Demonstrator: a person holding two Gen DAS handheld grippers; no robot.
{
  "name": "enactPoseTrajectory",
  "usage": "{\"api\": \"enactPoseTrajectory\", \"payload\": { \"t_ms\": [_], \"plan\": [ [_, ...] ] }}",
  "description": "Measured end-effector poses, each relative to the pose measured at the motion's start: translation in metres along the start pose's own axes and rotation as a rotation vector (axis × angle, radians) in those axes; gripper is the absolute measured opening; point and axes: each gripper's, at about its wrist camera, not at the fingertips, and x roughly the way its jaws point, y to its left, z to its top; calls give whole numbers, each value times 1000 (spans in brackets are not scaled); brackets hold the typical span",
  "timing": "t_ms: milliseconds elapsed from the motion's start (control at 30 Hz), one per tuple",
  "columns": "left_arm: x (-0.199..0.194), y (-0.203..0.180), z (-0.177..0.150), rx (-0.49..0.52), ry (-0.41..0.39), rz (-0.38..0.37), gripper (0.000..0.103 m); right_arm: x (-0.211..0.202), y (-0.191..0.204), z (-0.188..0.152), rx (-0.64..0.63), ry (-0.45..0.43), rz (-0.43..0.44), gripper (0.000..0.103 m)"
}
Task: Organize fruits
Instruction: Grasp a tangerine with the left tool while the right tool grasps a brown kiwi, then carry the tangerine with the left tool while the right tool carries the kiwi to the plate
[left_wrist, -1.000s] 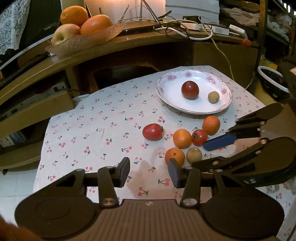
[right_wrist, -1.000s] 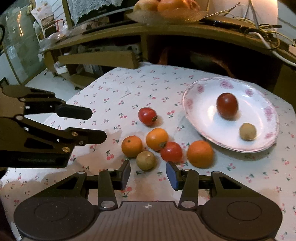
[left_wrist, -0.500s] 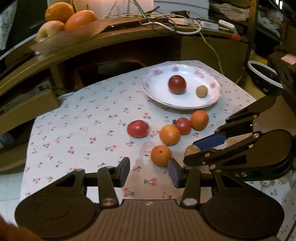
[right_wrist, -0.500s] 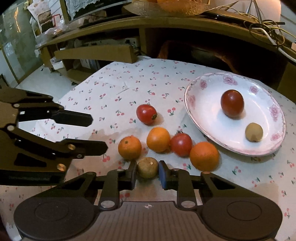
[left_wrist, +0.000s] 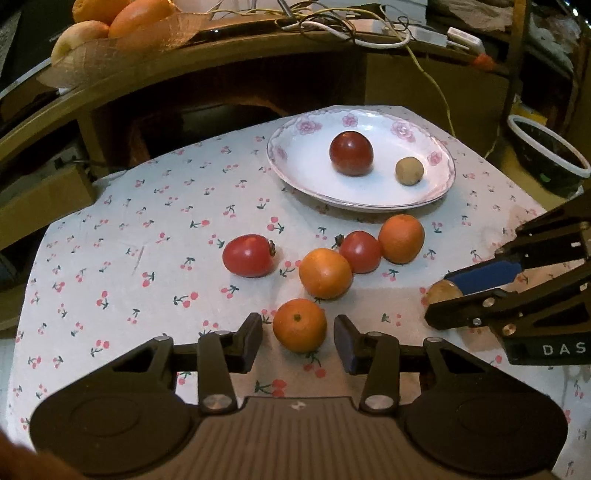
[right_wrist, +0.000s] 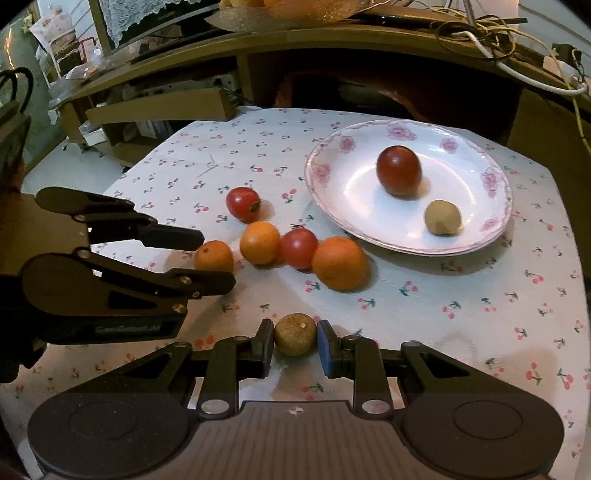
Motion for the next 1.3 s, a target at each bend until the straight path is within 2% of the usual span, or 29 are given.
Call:
{"api": "enactPoseTrajectory", "payload": {
  "t_ms": [167, 433, 633, 767, 933, 967, 1033, 1300],
  "plan": [
    [0, -7, 1, 15, 0, 0, 35, -2, -7, -3, 11, -3, 5, 26],
    [-15, -17, -6, 53, 13, -46, 35, -8, -6, -8, -19, -4, 7, 26],
    [-17, -23, -11, 75, 31, -59, 35, -10, -2, -13, -38, -3, 16, 26],
    [-18, -24, -12, 89, 35, -59, 37, -9, -1, -12, -46, -3, 17, 30],
    [-17, -22, -12, 89, 36, -49, 46, -8, 0, -12, -50, -6, 22, 34],
    [-17, -22, -12, 87, 37, -51, 46, -9, 0, -13, -51, -7, 23, 39],
    [-17, -21, -12, 85, 38, -54, 47, -8, 1, -13, -54, -8, 17, 41],
    [-18, -24, -13, 83, 32, -55, 45, -5, 7, -10, -64, -1, 18, 42]
  ]
}}
